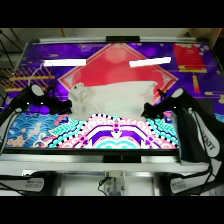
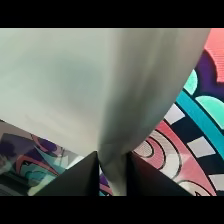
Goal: Fold the shirts.
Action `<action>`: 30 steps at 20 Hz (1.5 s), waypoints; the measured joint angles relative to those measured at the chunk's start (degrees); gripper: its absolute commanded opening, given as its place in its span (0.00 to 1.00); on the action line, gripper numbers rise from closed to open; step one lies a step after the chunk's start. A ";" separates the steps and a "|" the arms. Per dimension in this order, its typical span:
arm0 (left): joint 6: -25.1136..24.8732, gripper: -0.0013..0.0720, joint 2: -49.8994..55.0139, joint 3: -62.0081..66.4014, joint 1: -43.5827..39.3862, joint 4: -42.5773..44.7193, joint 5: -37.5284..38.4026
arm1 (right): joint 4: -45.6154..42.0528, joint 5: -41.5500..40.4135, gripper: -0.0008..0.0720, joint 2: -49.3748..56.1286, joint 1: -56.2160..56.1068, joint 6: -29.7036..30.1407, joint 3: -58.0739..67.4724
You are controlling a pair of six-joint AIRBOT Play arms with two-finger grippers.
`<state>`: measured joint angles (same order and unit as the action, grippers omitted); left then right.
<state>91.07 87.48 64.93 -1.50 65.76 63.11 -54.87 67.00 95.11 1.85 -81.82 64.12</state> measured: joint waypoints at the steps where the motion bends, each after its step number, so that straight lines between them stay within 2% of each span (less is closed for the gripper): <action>1: -0.13 0.07 -0.07 0.28 0.02 0.02 0.39 | 0.07 -0.13 0.10 0.22 -0.68 -0.04 0.00; 4: -1.05 0.06 -0.28 2.54 0.07 0.35 2.38 | 0.74 0.07 0.10 0.09 -1.55 0.66 0.61; 7: -2.21 0.07 -2.64 8.52 0.52 1.97 4.74 | 2.21 3.28 0.10 -2.89 -1.81 3.98 4.50; 11: -4.94 0.07 -11.37 26.08 1.38 7.10 5.16 | 3.23 7.69 0.10 -13.25 -0.02 11.93 17.42; 14: -5.81 0.07 -19.58 42.64 2.03 10.08 -0.39 | 1.84 6.49 0.10 -23.54 2.56 16.57 30.27; 17: -4.87 0.07 -28.89 51.98 2.32 10.95 -9.64 | -0.24 -0.98 0.10 -34.88 4.61 18.67 38.84; 20: -3.13 0.07 -37.90 52.85 2.45 10.97 -15.32 | -2.10 -7.67 0.10 -44.17 5.44 19.37 42.03; 23: -2.40 0.06 -43.63 51.56 2.49 12.09 -17.88 | -3.76 -11.10 0.10 -50.18 5.77 18.53 43.28; 27: -2.08 0.07 -45.29 50.93 2.47 18.08 -18.34 | -6.25 -12.28 0.10 -52.74 5.90 17.18 43.82; 30: -1.95 0.07 -43.15 50.40 2.47 23.61 -14.29 | -8.07 -7.23 0.10 -50.84 5.92 15.82 43.91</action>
<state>89.12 44.34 115.33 0.97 89.36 48.82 -62.94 59.77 44.27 7.77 -66.00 108.03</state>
